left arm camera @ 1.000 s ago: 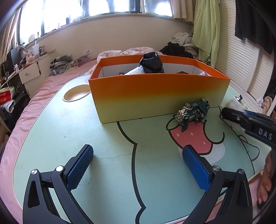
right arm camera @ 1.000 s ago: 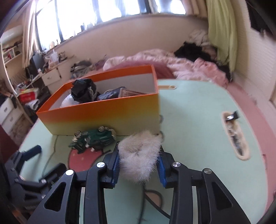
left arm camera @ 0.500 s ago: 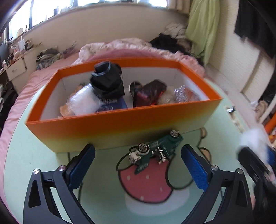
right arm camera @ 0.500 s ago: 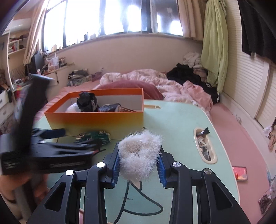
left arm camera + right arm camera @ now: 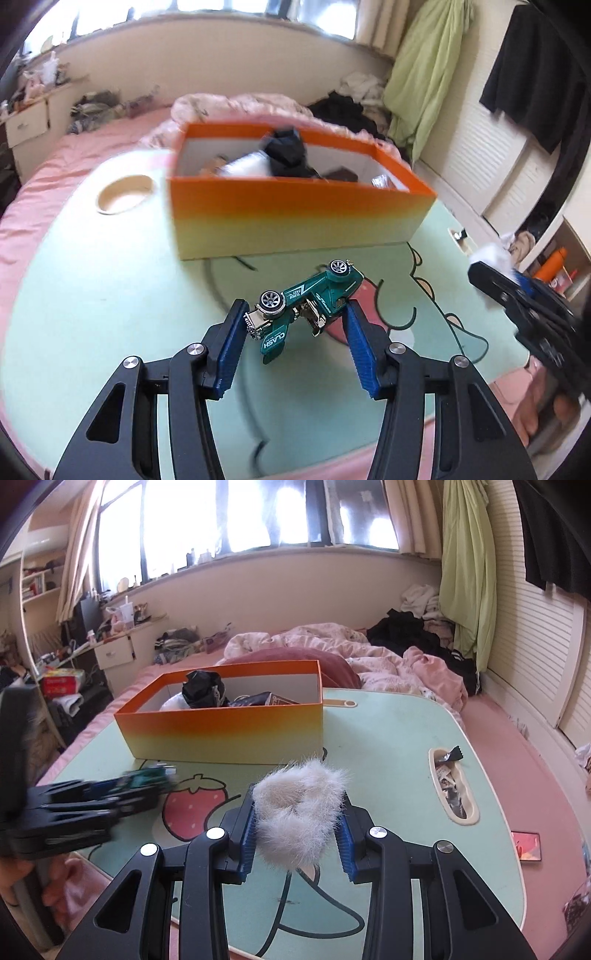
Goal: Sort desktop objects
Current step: 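Drop the pompom into the box with the right gripper while the left gripper drops the car in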
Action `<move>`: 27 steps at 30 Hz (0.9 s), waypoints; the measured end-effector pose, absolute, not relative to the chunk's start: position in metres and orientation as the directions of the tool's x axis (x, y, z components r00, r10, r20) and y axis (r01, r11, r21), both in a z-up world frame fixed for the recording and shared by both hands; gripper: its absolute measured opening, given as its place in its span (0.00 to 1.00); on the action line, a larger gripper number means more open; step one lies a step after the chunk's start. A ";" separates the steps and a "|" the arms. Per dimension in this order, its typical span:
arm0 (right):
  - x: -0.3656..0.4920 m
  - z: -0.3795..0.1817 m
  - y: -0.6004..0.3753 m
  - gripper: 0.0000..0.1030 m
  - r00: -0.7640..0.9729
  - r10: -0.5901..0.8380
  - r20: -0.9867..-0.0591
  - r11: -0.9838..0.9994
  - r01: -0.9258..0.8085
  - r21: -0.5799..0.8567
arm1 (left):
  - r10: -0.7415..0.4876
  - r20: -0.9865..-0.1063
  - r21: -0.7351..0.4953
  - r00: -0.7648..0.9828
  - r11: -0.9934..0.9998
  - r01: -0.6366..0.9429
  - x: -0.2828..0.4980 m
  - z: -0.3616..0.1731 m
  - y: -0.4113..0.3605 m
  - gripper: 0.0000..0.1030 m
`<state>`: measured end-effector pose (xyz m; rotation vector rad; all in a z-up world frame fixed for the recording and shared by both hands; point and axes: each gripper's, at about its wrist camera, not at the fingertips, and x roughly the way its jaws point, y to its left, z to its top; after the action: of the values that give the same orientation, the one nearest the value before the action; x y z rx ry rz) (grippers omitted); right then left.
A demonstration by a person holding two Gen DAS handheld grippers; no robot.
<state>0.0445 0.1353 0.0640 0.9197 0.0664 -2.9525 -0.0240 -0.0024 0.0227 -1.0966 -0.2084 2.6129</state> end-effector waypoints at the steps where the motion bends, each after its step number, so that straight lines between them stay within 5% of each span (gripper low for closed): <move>1: 0.042 0.067 0.134 0.35 -0.821 -0.045 -0.568 -0.998 0.067 -0.018 | 0.327 -0.662 -0.246 -0.675 -0.945 -0.217 -0.022 0.029 -0.006 0.52; 10: -0.049 0.116 0.111 0.35 -0.816 -0.100 -0.570 -0.994 0.102 0.029 | 0.282 -0.574 -0.258 -0.769 -0.953 -0.156 -0.084 0.091 -0.015 0.52; 14: -0.082 0.098 0.115 0.62 -0.767 -0.138 -0.626 -0.990 0.116 0.077 | 0.240 -0.620 -0.264 -0.747 -0.960 -0.090 -0.107 0.069 -0.019 0.56; 27: -0.035 0.074 0.109 0.62 -0.757 -0.087 -0.647 -0.990 0.138 -0.028 | 0.204 -0.560 -0.146 -0.803 -0.978 -0.146 -0.053 0.054 -0.015 0.64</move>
<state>-0.0347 0.1089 0.0738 1.0385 0.1114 -2.8349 -0.0533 -0.0145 0.0537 -0.8909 -0.1423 2.8160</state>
